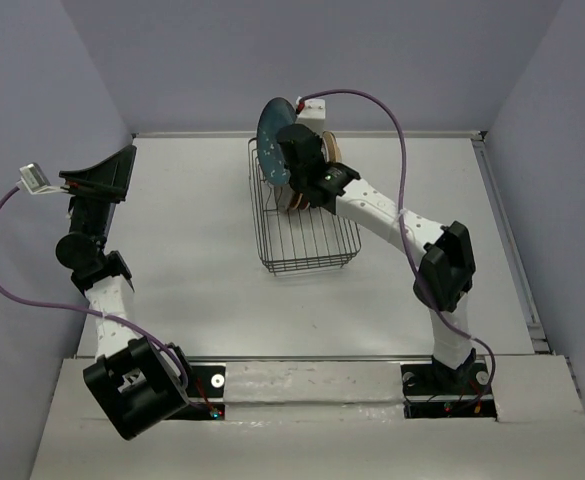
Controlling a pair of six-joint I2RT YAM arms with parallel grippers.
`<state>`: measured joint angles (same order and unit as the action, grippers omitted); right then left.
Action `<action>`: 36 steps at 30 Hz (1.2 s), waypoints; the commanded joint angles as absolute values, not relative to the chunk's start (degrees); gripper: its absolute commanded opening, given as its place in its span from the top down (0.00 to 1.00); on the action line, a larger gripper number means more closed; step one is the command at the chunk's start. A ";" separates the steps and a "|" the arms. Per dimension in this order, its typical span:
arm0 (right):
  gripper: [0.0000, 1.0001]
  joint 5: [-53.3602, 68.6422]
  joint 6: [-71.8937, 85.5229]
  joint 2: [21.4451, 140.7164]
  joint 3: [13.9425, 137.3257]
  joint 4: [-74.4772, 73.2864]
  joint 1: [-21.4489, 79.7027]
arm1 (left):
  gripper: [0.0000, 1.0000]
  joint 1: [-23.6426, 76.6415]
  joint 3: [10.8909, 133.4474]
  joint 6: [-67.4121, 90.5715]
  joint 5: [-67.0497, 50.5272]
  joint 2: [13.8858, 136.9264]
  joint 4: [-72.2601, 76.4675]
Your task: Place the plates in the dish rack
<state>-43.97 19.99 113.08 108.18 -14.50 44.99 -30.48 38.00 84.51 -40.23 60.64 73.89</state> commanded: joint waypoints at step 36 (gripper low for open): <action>0.70 -53.88 19.95 129.47 123.23 -14.24 51.77 | 0.01 -30.76 37.53 83.06 -40.08 60.82 92.99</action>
